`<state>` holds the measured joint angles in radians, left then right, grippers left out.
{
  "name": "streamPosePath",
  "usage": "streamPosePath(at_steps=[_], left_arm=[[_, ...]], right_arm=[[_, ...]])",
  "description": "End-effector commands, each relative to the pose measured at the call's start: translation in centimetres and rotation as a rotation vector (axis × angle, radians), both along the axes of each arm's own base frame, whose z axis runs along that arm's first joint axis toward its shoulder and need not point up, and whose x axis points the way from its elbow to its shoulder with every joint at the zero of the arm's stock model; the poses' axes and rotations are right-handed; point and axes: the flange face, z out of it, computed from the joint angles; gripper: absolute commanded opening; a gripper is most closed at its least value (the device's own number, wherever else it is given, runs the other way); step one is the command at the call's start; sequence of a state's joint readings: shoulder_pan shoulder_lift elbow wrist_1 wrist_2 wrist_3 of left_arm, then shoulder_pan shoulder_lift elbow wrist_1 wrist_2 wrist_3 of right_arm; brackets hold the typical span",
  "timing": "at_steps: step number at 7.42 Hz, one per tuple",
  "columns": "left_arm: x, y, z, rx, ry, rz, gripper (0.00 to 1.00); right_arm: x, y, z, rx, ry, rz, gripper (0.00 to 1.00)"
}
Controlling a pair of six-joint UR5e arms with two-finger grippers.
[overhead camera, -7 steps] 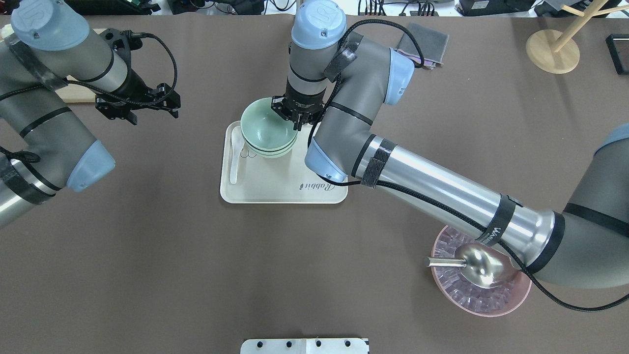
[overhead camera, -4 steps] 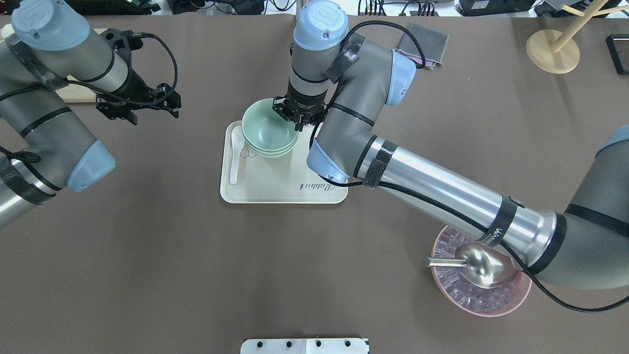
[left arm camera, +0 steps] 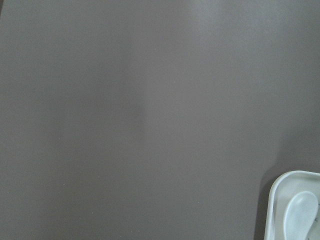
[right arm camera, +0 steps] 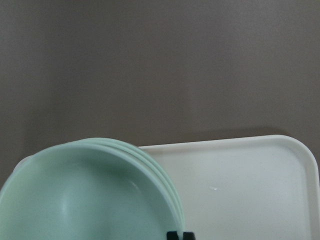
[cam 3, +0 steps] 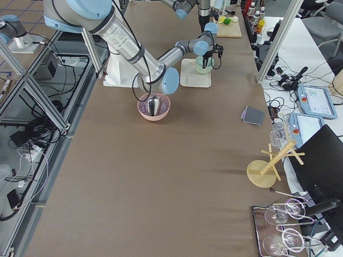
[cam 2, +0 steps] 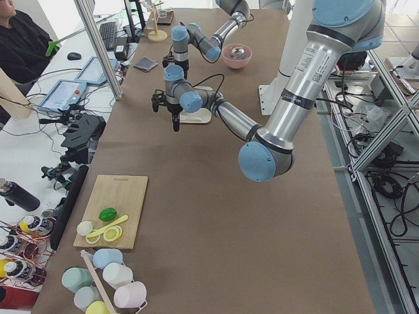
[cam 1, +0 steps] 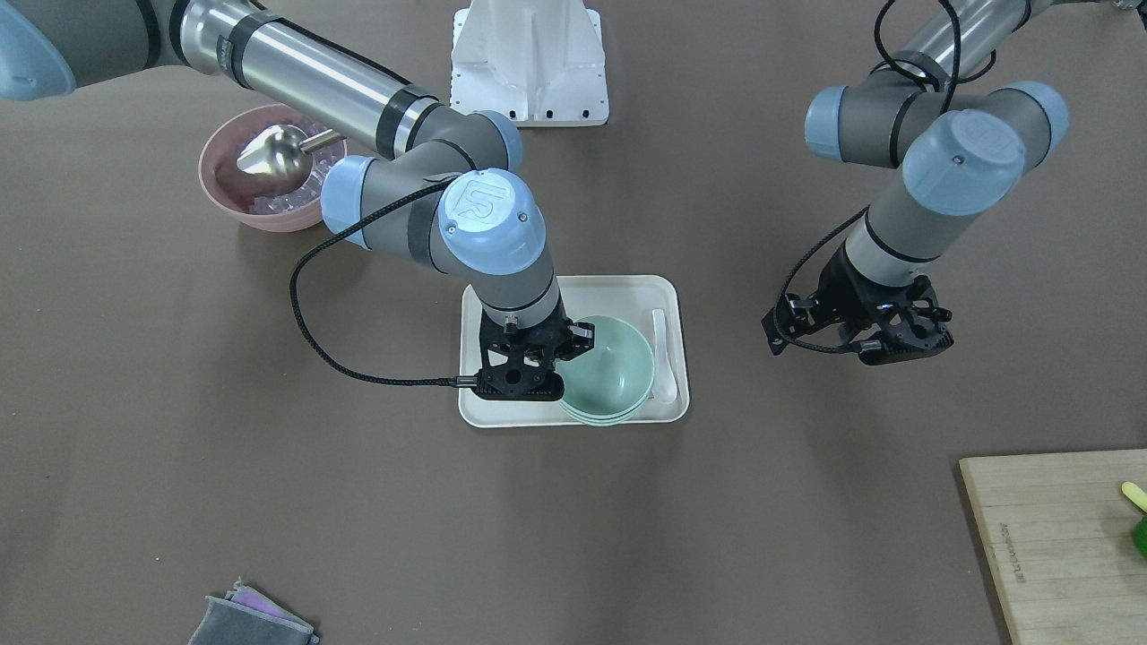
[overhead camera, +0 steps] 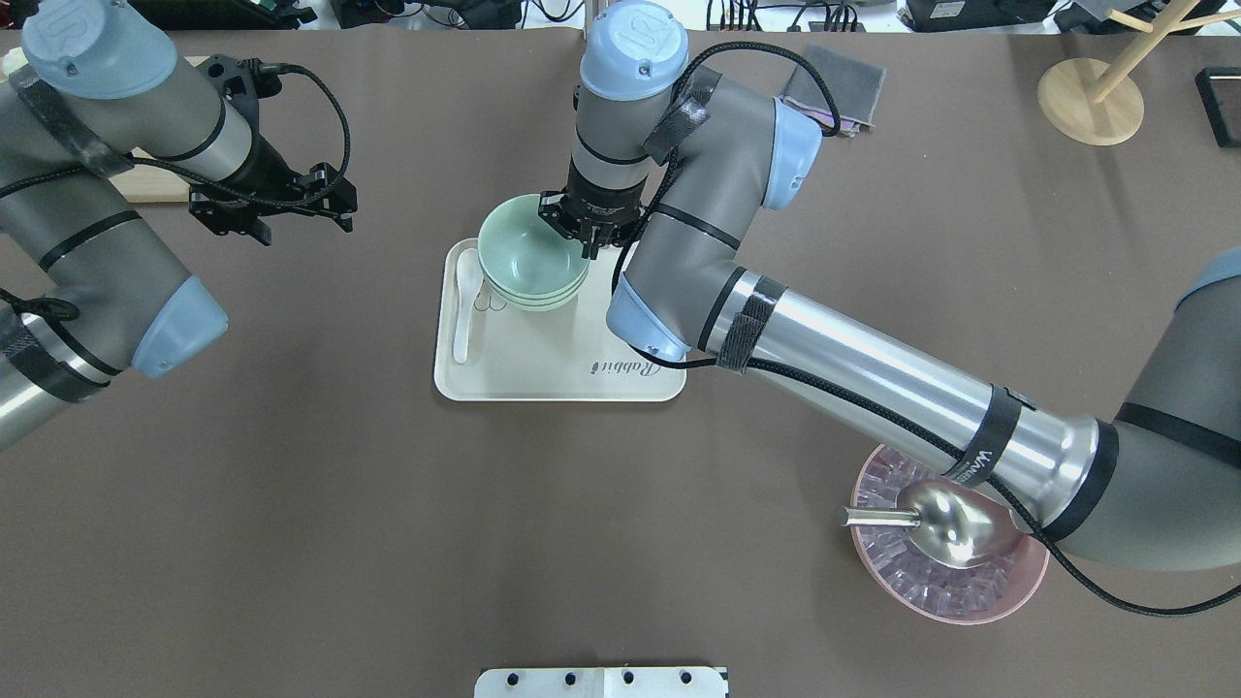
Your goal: Stack green bowls together
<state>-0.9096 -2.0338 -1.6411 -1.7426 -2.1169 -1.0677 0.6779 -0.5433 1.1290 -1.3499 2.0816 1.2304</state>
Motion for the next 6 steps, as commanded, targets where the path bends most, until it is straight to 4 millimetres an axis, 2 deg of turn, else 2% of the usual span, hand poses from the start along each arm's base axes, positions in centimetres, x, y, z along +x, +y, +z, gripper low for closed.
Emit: streamPosePath(at_steps=[1,3,4,5,6], left_arm=[[0.05,-0.07,0.19,-0.002,-0.003,0.001,0.98],[0.09,-0.12,0.29,-0.003,-0.003,0.000,0.98],[0.09,-0.12,0.29,-0.003,-0.003,0.000,0.98],[0.09,-0.12,0.29,-0.003,-0.003,0.000,0.98],[0.09,-0.12,0.29,-0.003,-0.003,0.000,0.98]], right_arm=[[-0.17,0.16,-0.02,0.000,0.000,-0.001,0.00],[-0.26,0.27,0.10,0.002,0.001,-0.006,0.00],[-0.25,0.22,0.25,0.011,0.004,-0.009,0.88],[-0.22,0.23,0.06,0.015,0.003,-0.009,1.00],[-0.03,0.40,-0.19,0.020,-0.004,-0.010,1.00]])
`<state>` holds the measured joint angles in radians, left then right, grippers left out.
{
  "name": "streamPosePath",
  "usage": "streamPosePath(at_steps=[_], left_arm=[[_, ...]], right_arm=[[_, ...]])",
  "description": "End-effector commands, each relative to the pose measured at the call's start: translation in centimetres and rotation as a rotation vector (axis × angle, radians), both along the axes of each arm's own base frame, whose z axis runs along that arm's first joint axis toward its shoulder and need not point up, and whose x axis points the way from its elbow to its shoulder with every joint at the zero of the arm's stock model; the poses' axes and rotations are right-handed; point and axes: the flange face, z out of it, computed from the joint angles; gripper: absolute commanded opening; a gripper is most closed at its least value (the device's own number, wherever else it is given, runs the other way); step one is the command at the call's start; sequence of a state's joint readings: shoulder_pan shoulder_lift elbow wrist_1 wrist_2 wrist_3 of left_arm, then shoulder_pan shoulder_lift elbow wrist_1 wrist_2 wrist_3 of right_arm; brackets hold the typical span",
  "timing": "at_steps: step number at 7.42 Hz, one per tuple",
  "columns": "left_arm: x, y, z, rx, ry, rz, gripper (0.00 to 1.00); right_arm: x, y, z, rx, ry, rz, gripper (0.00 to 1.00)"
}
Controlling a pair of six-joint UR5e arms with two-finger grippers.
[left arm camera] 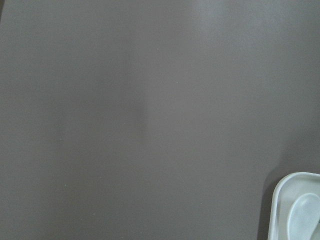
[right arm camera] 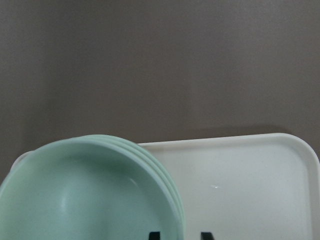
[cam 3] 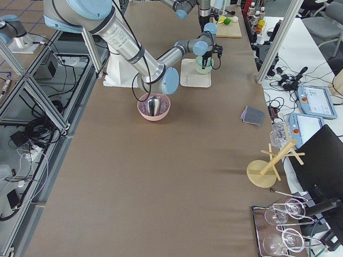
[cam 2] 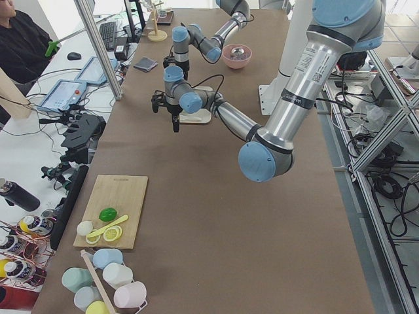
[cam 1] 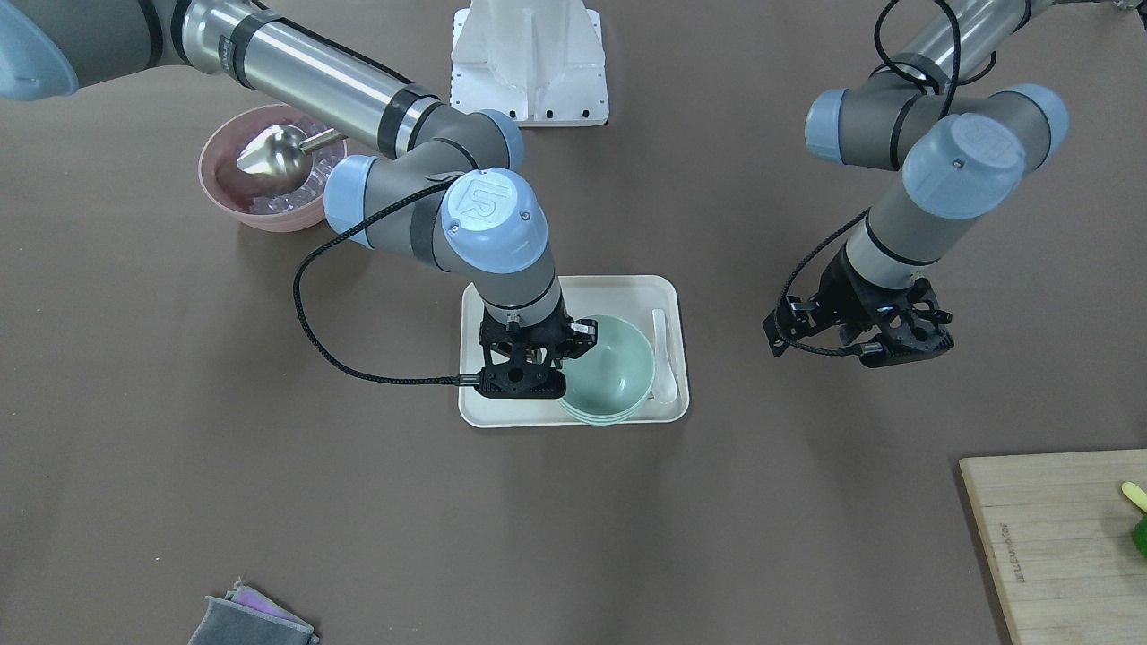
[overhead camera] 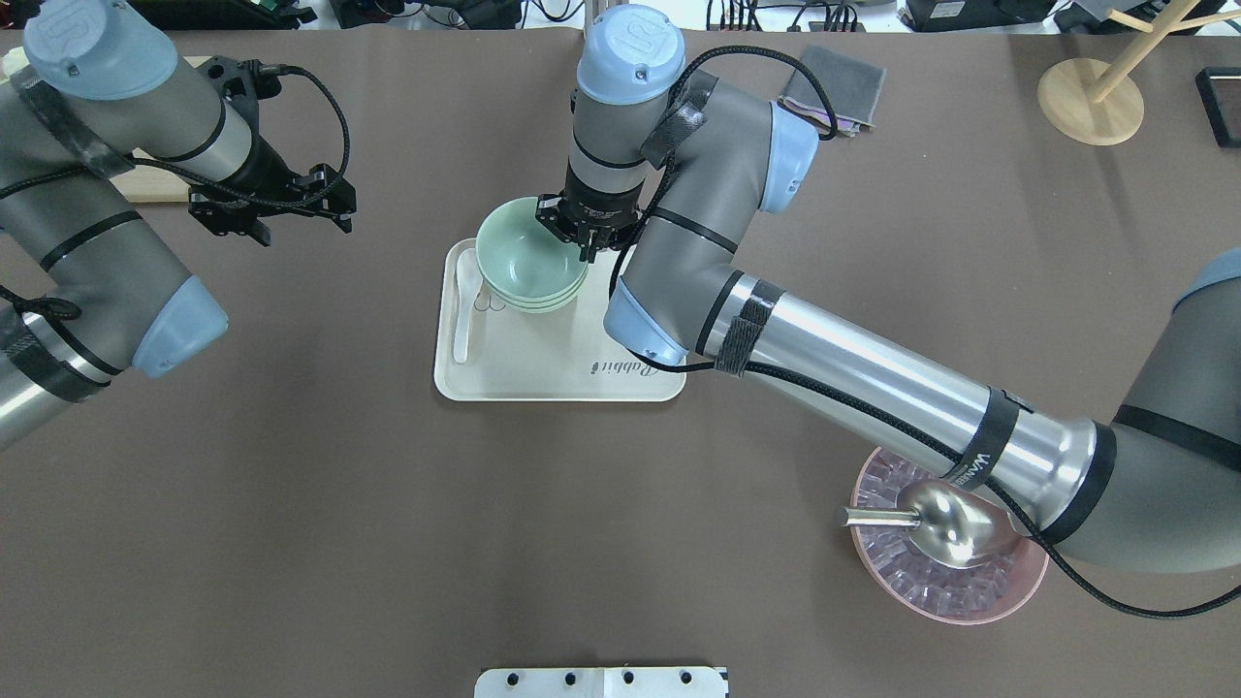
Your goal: Stack green bowls together
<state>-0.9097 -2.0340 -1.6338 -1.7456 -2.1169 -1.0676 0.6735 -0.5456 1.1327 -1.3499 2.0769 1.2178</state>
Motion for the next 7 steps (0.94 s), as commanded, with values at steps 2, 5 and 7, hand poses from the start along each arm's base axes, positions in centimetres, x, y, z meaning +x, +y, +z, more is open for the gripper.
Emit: streamPosePath(at_steps=[2,5,7], left_arm=[[0.0,0.0,-0.1,0.003,0.003,0.002,0.98],[-1.3,0.0,-0.5,0.016,0.006,-0.016,0.98],[-2.0,0.2,-0.4,0.051,0.002,0.008,0.98]], right_arm=[[0.7,0.0,-0.7,0.007,-0.016,0.000,1.00],[8.8,1.5,3.5,-0.033,-0.070,-0.030,1.00],[16.0,0.8,5.2,-0.093,-0.087,-0.016,1.00]])
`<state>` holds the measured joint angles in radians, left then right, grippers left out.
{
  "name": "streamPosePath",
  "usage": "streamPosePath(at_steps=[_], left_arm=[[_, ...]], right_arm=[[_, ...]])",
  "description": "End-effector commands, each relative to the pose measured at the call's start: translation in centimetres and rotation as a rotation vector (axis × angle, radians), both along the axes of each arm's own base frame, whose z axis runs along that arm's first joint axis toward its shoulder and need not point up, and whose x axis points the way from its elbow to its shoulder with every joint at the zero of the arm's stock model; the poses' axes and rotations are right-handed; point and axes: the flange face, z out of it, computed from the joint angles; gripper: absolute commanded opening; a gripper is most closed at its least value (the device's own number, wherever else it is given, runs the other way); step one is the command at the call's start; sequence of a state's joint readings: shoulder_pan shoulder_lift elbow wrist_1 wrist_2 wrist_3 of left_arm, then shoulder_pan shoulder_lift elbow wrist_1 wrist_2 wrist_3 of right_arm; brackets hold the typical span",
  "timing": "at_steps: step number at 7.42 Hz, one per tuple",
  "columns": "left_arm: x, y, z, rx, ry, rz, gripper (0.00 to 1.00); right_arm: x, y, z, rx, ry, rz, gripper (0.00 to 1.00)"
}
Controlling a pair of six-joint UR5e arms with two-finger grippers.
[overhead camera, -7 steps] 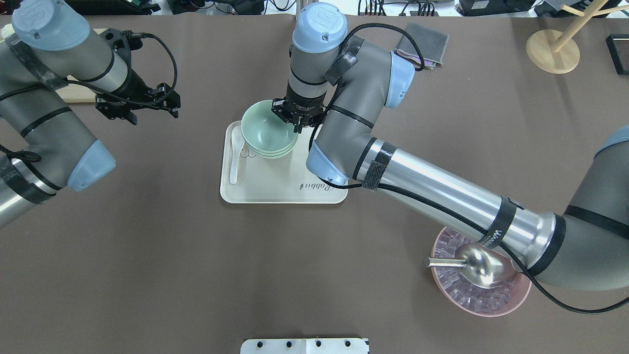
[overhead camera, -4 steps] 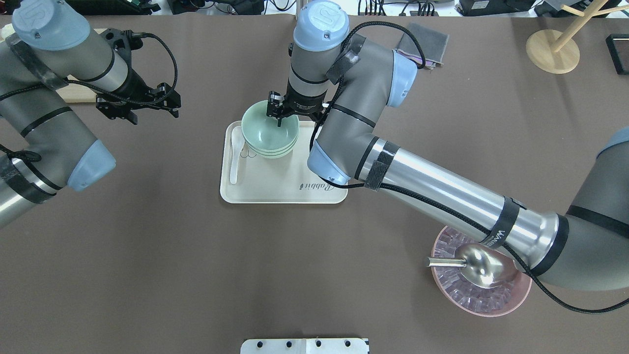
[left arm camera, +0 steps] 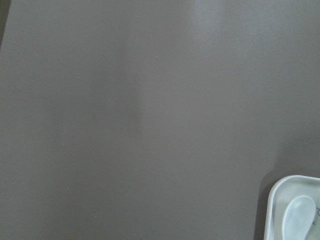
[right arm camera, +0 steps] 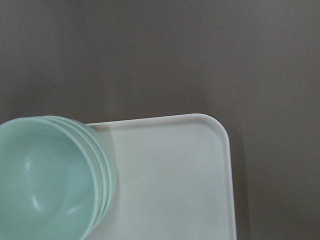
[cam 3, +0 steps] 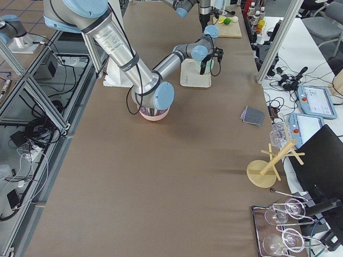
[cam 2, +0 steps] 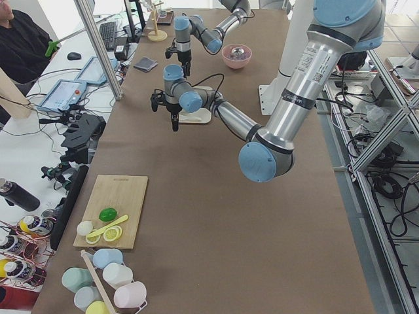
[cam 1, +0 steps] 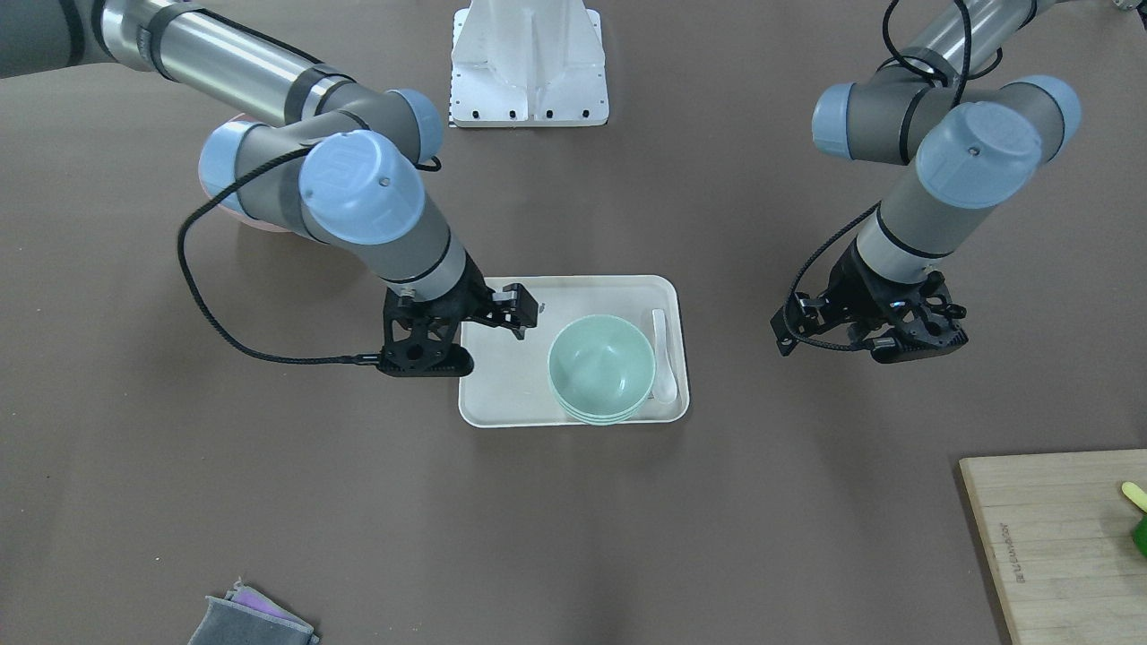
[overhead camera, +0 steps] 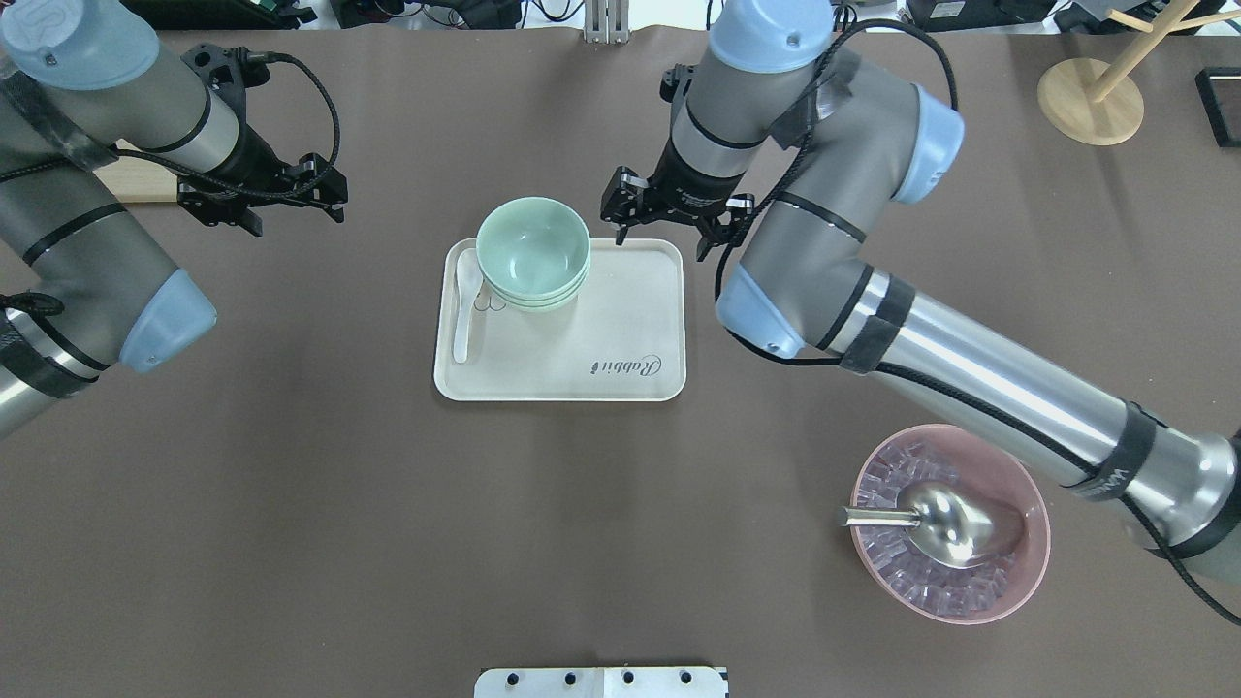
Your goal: Stack green bowls together
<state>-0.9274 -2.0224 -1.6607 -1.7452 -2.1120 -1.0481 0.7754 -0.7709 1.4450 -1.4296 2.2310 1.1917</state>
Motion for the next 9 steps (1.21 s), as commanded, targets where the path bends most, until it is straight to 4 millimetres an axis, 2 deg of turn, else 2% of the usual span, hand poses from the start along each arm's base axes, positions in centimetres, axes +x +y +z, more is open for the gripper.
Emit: streamPosePath(at_steps=[1,2,3,4,6,7,8,9], left_arm=[[-2.5,1.3,2.2,0.010,-0.019,0.002,0.98],[-4.7,1.4,4.0,0.008,-0.038,-0.015,0.98],[-7.1,0.3,4.3,0.037,-0.047,-0.019,0.98],[-10.7,-0.5,5.6,0.066,-0.067,-0.019,0.98],[-18.0,-1.3,8.9,0.091,-0.103,0.039,0.98],[-20.9,-1.0,11.5,0.082,-0.133,0.048,0.98],[-23.0,-1.2,13.4,0.048,-0.143,0.017,0.98],[-24.2,-1.0,15.0,0.036,-0.153,0.013,0.98]], right_arm=[[8.4,-1.5,3.1,-0.031,0.007,0.004,1.00],[11.2,-1.7,6.0,0.000,0.047,-0.024,1.00],[14.0,-2.6,8.5,0.033,0.088,-0.055,1.00],[17.1,-3.8,11.0,0.065,0.130,-0.096,1.00],[25.4,-5.4,18.3,0.161,0.188,-0.185,1.00],[29.4,-5.2,22.1,0.185,0.202,-0.206,1.00],[33.0,-4.7,25.4,0.189,0.210,-0.206,1.00],[36.4,-3.4,29.4,0.190,0.224,-0.224,1.00]])
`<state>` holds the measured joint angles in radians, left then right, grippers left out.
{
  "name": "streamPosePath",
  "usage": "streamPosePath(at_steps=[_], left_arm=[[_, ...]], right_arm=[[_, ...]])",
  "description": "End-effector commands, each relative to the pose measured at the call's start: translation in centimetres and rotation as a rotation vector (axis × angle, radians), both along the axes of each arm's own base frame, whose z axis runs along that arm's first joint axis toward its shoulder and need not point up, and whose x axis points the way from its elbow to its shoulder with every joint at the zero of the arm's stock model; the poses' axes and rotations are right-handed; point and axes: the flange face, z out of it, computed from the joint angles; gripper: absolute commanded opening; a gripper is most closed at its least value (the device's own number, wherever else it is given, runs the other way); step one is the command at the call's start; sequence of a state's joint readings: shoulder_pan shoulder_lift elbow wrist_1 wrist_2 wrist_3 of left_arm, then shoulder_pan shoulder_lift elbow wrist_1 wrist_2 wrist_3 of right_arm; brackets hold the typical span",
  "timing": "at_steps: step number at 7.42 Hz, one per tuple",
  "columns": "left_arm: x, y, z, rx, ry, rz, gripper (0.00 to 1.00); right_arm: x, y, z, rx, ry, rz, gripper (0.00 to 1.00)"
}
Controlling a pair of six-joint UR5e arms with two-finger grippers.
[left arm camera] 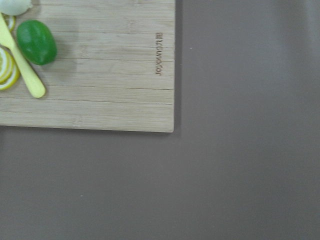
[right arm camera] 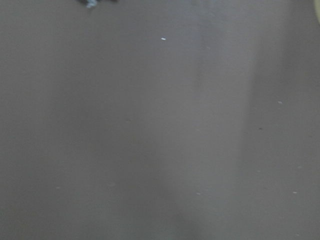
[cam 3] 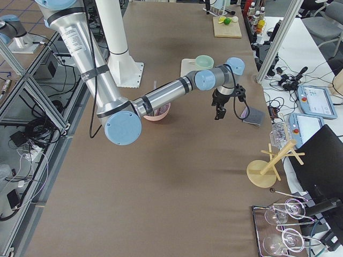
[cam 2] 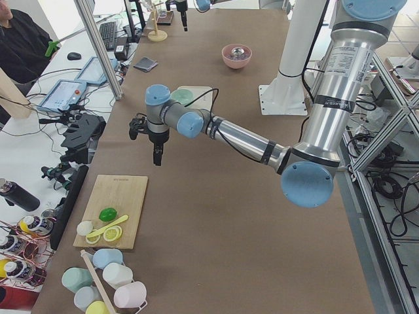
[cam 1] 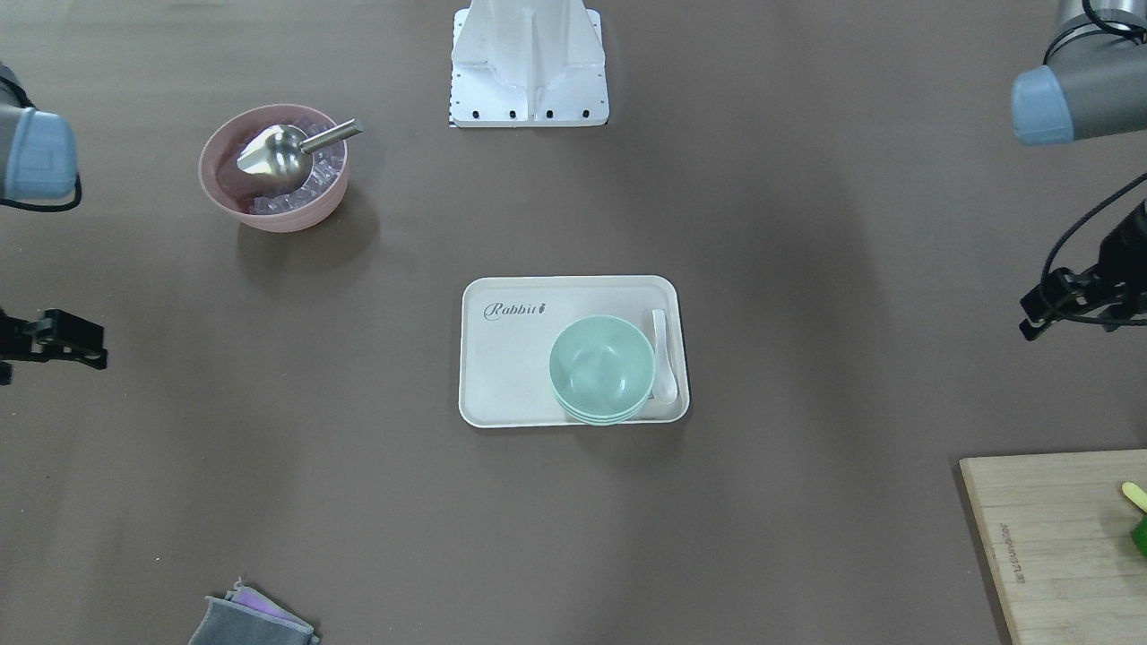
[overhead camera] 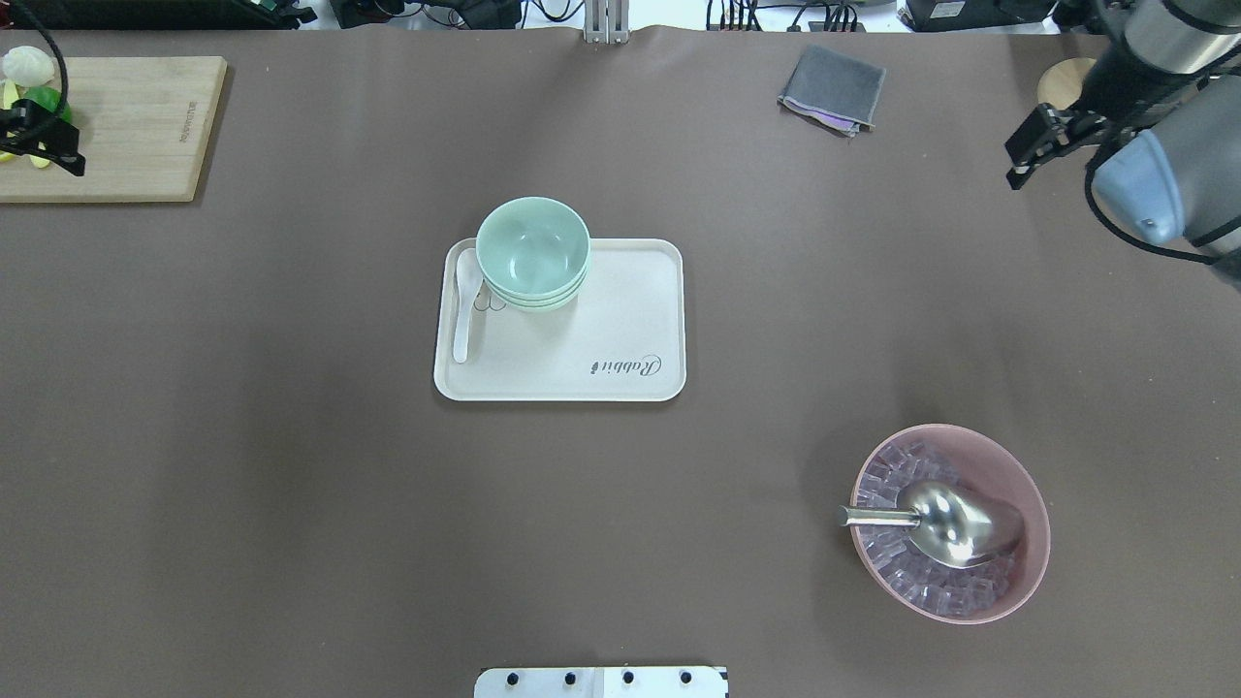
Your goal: Stack green bowls together
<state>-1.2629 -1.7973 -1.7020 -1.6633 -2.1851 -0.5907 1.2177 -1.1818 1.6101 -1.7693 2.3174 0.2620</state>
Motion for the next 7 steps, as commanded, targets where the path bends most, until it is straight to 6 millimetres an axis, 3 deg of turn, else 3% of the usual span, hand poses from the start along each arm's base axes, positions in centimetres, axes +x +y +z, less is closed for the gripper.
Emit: streamPosePath(at_steps=[1,3,4,5,6,7], left_arm=[[-3.6,0.8,3.7,-0.021,-0.022,-0.008,0.98],[-7.0,2.1,6.1,-0.057,0.063,0.010,0.98],[-8.5,3.3,7.6,-0.081,0.066,-0.008,0.98],[-9.7,3.7,8.1,-0.072,0.067,-0.029,0.98],[-10.3,5.5,9.9,-0.033,0.068,-0.035,0.98],[-11.1,7.9,13.4,-0.042,0.065,-0.047,0.98]], right_arm=[[7.9,2.1,7.7,0.022,0.024,-0.034,1.00],[13.7,5.7,13.8,0.009,0.028,-0.020,1.00],[15.5,7.7,16.1,0.004,0.012,0.010,1.00],[17.1,8.9,17.3,0.004,0.002,0.039,1.00],[18.4,9.4,17.9,-0.008,-0.001,0.061,1.00],[18.6,9.8,18.1,-0.018,0.001,0.070,1.00]])
